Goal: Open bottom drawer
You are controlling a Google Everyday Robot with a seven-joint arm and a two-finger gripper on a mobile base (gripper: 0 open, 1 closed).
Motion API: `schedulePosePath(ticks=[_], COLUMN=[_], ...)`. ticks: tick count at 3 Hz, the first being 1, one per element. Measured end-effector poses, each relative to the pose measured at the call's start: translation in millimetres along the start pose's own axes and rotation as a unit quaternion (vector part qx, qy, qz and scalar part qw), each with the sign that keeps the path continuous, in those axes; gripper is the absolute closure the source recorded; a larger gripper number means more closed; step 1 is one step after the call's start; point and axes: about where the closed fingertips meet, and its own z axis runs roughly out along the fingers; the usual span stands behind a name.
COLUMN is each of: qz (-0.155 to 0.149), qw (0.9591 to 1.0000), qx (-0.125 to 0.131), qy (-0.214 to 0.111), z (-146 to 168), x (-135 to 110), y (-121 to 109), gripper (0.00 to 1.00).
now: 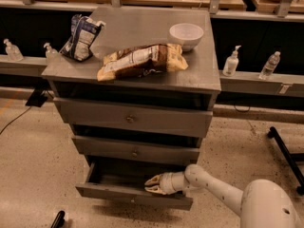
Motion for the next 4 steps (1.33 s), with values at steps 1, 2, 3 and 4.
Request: schedulePosePath(ticks=[1,2,3,4], qz=[-0.009,-0.025,-0.003,0.017], qw=[0.9996,0.9991,0.9954,0.9915], qx=[0.024,0.012,0.027,0.047], qy=[-0.01,0.032,0.092,0.12], z=[-12,-6,6,9], x=[-9,-15,6,26], y=[-2,11,9,-3], gripper=[0.93,1.0,1.0,1.0])
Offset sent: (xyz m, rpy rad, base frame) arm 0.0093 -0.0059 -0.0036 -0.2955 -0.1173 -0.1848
